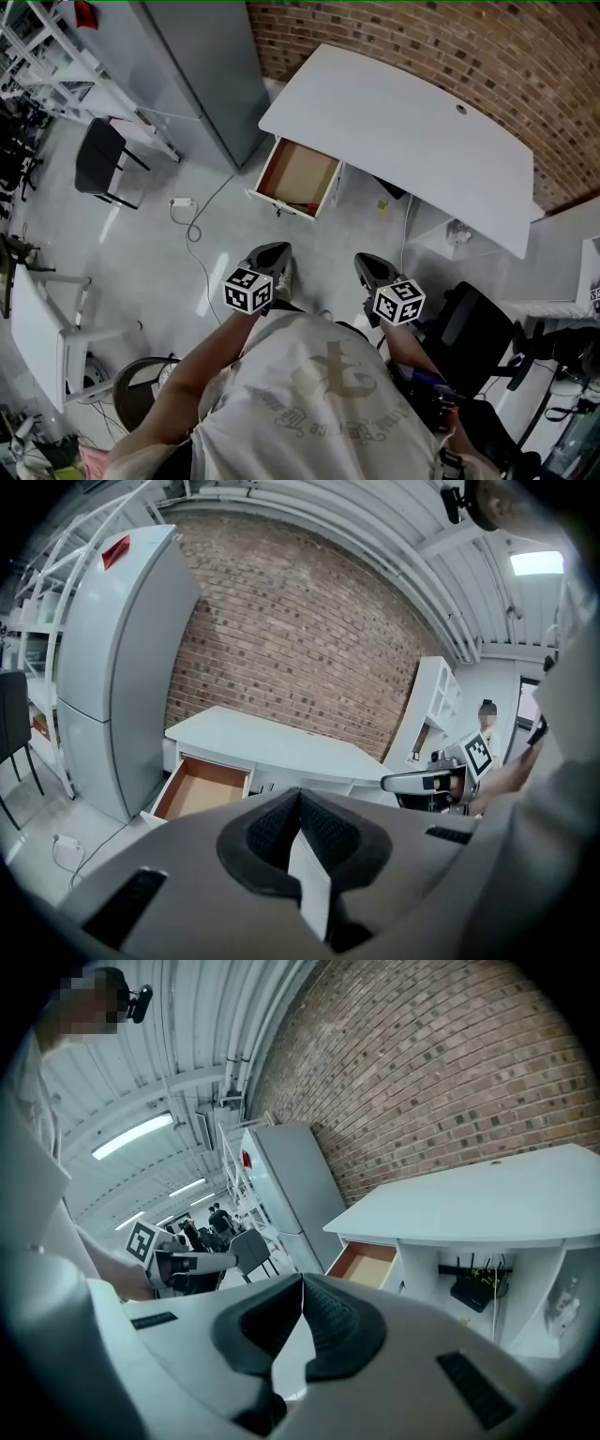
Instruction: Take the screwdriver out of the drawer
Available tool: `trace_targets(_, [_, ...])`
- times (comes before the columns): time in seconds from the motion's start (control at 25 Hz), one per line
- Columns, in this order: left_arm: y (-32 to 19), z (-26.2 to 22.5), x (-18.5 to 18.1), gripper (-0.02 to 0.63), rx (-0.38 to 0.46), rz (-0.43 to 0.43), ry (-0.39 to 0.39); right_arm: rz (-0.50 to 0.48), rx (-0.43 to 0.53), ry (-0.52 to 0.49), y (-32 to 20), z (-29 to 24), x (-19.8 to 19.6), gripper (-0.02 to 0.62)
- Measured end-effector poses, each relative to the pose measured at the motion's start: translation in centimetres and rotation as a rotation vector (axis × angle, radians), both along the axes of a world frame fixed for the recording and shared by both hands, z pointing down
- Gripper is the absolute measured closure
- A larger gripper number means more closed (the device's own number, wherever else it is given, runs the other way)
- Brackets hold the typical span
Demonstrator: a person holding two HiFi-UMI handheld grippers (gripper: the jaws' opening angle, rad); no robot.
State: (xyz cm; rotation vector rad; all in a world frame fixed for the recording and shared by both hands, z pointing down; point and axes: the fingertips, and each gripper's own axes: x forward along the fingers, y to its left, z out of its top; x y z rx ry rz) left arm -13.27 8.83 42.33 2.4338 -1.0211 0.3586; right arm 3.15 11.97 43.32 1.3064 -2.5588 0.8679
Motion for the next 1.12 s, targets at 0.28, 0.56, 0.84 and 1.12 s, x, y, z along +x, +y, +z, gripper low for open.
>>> trace_targets(0.28, [-2.3, 1.2, -1.0, 0.584, -0.035, 0.023, -0.007, 0.011, -0.026, -0.004, -2.7, 0.9, -1.5, 0.572])
trace_targets(0.56, [-5.9, 1.5, -1.0, 0.584, -0.033, 0.069, -0.016, 0.038, -0.032, -0.017, -6.1, 1.1, -2.1, 0.572])
trace_targets(0.84, [-9.6, 1.2, -1.1, 0.584, -0.026, 0.14, -0.018, 0.09, -0.035, -0.018, -9.4, 0.9, -2.8, 0.572])
trace_targets(1.12, [-13.3, 1.6, -1.9, 0.584, -0.022, 0.213, -0.013, 0.146, -0.037, -0.008, -12.5, 1.3, -4.2, 0.572])
